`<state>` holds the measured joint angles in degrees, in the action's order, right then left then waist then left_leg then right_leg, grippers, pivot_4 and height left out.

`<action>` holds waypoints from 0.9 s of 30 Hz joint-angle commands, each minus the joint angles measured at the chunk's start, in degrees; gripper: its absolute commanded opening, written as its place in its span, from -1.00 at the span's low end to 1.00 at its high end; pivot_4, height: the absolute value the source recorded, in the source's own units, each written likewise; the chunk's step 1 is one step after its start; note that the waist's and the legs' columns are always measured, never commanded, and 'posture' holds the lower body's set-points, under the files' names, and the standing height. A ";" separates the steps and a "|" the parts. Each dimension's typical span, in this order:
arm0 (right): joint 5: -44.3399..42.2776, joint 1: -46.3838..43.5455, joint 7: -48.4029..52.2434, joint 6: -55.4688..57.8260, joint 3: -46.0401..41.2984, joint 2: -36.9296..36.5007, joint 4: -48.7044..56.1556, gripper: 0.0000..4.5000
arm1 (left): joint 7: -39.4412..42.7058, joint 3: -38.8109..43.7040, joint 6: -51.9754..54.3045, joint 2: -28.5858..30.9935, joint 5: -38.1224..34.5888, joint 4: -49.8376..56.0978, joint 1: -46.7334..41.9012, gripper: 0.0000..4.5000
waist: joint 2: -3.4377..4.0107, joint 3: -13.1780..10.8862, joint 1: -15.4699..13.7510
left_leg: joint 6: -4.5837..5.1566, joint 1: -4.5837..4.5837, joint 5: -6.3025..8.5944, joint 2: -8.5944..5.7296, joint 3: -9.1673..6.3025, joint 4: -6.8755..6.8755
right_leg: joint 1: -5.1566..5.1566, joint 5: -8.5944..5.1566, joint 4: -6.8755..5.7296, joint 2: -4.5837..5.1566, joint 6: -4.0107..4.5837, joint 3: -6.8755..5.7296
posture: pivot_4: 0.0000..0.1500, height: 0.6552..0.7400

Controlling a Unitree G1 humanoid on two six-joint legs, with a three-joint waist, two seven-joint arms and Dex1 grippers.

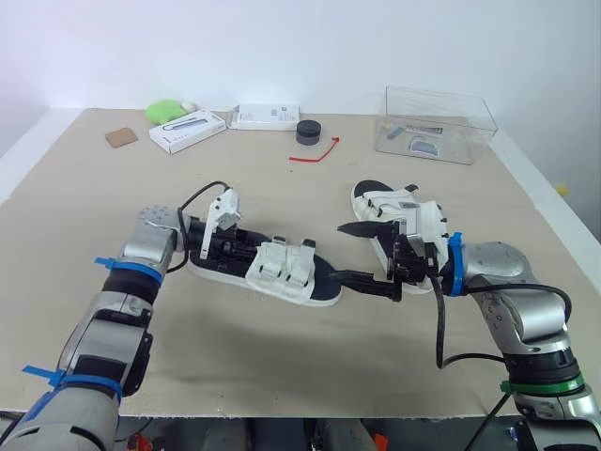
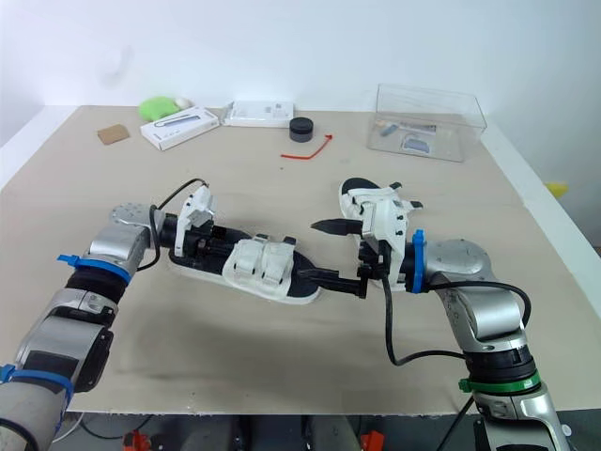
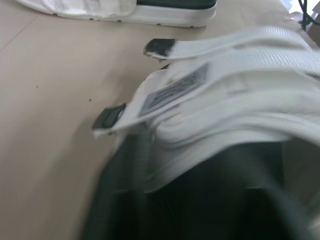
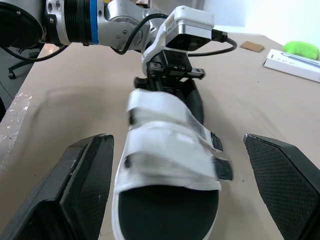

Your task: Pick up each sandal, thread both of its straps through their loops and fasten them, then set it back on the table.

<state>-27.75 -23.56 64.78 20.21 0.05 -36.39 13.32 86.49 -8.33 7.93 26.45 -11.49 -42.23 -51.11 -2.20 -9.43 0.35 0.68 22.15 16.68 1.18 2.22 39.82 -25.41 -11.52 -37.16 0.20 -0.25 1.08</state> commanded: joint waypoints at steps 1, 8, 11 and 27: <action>-0.47 -0.65 -0.18 -1.20 -0.43 0.11 0.43 1.00 | 0.10 1.55 0.37 0.03 -0.96 0.21 -1.18 -0.97 | 0.00 0.00 0.00 | 0.00 0.00 0.00 0.00 0.00 0.00 | 0.00 0.00 0.00 0.00 0.00 0.00 | 1.00 1.00; -0.26 -1.50 0.27 -1.45 0.10 0.19 -0.25 1.00 | -4.68 2.46 -0.85 0.08 -0.14 2.10 -1.42 -0.97 | 0.00 0.00 0.00 | 0.00 -0.01 0.00 0.00 -0.01 0.01 | 0.00 0.00 -0.01 0.00 0.00 0.00 | 1.00 1.00; 0.34 -2.46 0.08 -2.23 0.73 0.53 -1.08 1.00 | -15.79 4.21 -3.55 1.45 3.00 0.02 -3.76 -0.97 | 0.00 0.00 0.00 | -0.01 -0.01 -0.01 0.01 -0.01 0.04 | 0.00 0.01 -0.03 0.01 0.00 0.01 | 1.00 1.00; 4.49 -10.33 -1.95 -4.18 4.77 5.34 -8.43 1.00 | -83.68 16.75 19.62 -2.53 13.25 2.82 -5.54 -0.97 | -0.02 0.00 0.08 | -0.02 0.19 0.00 -0.04 -0.10 0.07 | -0.09 0.13 -0.02 0.59 -0.06 -0.14 | 1.00 1.00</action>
<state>-23.23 -32.80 63.22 16.34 5.25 -31.25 4.68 9.10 6.03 24.89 24.81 1.91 -43.42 -55.14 -2.22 -9.44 0.44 0.65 22.34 16.68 1.12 2.10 39.89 -25.49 -11.39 -37.19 0.84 -0.31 0.90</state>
